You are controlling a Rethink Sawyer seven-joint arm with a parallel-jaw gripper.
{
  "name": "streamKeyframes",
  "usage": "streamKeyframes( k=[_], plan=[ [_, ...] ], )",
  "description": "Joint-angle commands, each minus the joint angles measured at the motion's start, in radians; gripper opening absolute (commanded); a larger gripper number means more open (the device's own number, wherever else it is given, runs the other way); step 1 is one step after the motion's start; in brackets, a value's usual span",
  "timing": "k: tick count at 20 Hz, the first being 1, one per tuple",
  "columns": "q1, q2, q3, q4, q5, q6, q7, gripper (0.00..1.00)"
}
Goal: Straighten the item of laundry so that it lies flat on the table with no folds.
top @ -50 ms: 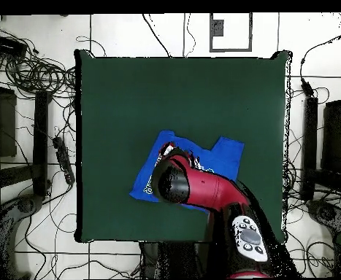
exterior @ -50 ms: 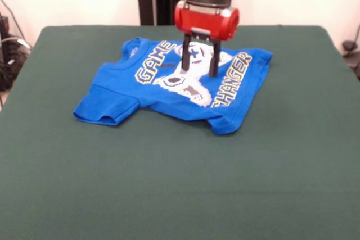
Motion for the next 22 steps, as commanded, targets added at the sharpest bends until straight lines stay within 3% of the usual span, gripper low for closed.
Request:
streamKeyframes(
  k=[1,7,22],
  plan=[
    [0.046,0.027,0.103,-0.118,-0.041,0.216,-0.03,1.0],
    [0.034,-0.012,0.131,-0.132,-0.067,0.315,-0.063,1.0],
    [0.047,0.078,0.135,-0.228,-0.104,0.313,-0.041,1.0]
  ],
)
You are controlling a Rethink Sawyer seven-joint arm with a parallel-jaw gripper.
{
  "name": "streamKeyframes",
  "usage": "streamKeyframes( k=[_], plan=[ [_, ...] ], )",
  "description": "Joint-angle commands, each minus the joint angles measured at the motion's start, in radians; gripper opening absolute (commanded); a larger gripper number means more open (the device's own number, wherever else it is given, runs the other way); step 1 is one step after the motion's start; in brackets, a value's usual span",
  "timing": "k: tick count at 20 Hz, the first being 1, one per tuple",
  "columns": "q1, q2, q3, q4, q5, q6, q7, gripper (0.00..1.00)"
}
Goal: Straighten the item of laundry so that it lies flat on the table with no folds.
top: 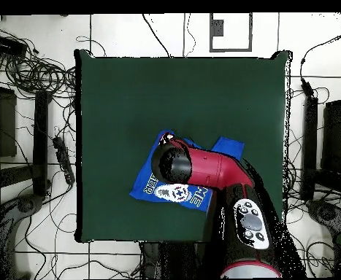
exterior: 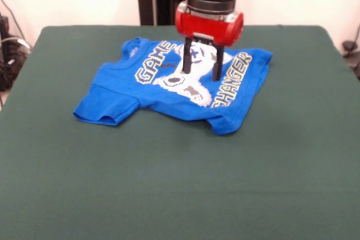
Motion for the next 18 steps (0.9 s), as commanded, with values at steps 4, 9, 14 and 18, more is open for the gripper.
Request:
streamKeyframes(
  k=[4,9,14,18],
  plan=[
    [0.054,0.091,0.12,-0.096,-0.051,0.05,-0.013,1.0],
    [0.083,0.12,0.092,-0.137,-0.048,0.063,0.005,1.0],
    [0.178,0.187,-0.021,-0.201,-0.045,0.08,0.071,1.0],
    [0.227,0.235,-0.077,-0.229,-0.02,0.073,0.116,1.0]
  ],
)
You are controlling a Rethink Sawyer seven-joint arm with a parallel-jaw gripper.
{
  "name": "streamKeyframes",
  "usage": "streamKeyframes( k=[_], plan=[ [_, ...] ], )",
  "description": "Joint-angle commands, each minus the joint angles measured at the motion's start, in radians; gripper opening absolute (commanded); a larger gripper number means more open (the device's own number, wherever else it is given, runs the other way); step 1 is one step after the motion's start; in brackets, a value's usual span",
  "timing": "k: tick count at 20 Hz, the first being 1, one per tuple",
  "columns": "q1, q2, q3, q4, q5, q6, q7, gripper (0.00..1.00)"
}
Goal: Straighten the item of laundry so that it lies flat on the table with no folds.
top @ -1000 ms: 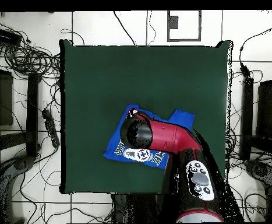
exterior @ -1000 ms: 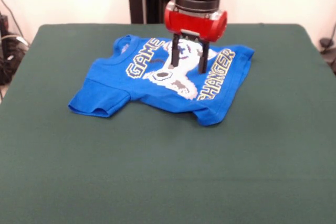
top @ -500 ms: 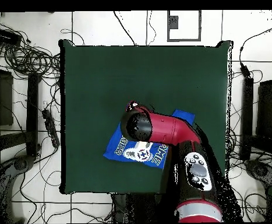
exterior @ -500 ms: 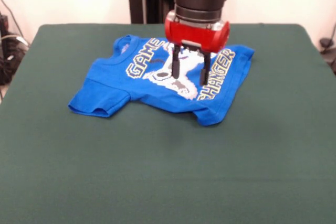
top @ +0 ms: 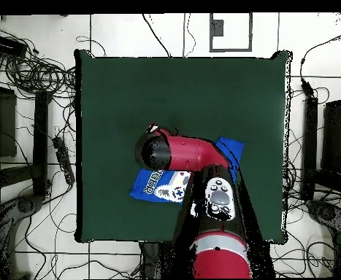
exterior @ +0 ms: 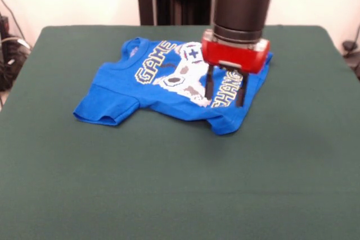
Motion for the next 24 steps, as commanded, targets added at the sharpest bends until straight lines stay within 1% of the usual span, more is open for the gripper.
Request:
streamKeyframes(
  k=[1,4,7,11,12,18,22,24],
  plan=[
    [0.105,0.117,-0.028,-0.085,-0.015,0.068,0.114,1.0],
    [0.102,0.153,-0.022,-0.106,-0.004,0.053,0.107,1.0],
    [0.093,0.169,-0.013,-0.113,0.009,0.056,0.104,1.0],
    [0.079,0.197,-0.008,-0.11,0.011,0.014,0.11,1.0],
    [0.085,0.211,-0.023,-0.114,0.015,0.002,0.126,1.0],
    [0.069,0.234,-0.036,-0.102,0.016,-0.055,0.143,1.0],
    [0.049,0.259,-0.02,-0.112,0.01,-0.089,0.132,1.0],
    [0.047,0.257,-0.023,-0.107,0.012,-0.097,0.138,1.0]
  ],
)
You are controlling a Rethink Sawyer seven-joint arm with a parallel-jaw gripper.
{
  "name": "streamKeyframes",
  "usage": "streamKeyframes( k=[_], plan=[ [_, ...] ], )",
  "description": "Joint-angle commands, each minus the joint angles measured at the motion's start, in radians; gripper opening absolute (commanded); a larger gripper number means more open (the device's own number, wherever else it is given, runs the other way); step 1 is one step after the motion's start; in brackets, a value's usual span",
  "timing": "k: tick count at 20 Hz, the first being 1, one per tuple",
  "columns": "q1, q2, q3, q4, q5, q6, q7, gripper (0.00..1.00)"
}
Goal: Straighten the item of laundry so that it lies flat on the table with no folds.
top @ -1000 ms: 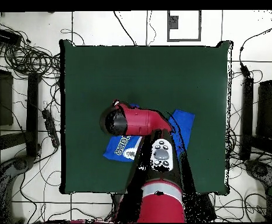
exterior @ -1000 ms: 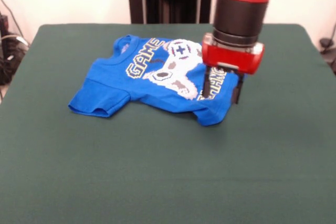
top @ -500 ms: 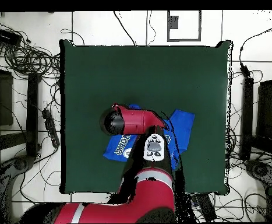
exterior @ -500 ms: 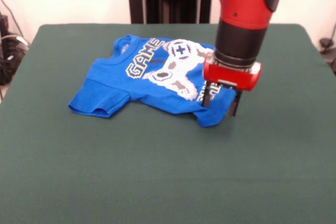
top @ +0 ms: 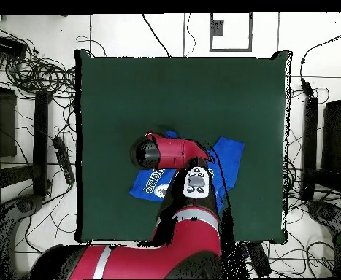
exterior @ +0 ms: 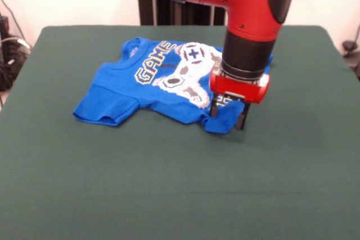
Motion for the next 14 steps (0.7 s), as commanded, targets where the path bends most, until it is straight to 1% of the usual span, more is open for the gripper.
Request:
streamKeyframes(
  k=[1,3,4,9,14],
  plan=[
    [-0.024,0.079,0.039,-0.018,0.008,-0.079,0.132,1.0],
    [-0.023,0.079,0.037,-0.015,0.005,-0.099,0.137,1.0],
    [-0.021,0.081,0.035,-0.015,0.004,-0.108,0.139,0.0],
    [-0.016,0.083,0.032,-0.013,0.011,-0.125,0.149,0.0],
    [-0.02,0.082,0.039,-0.015,0.014,-0.116,0.141,0.0]
  ],
)
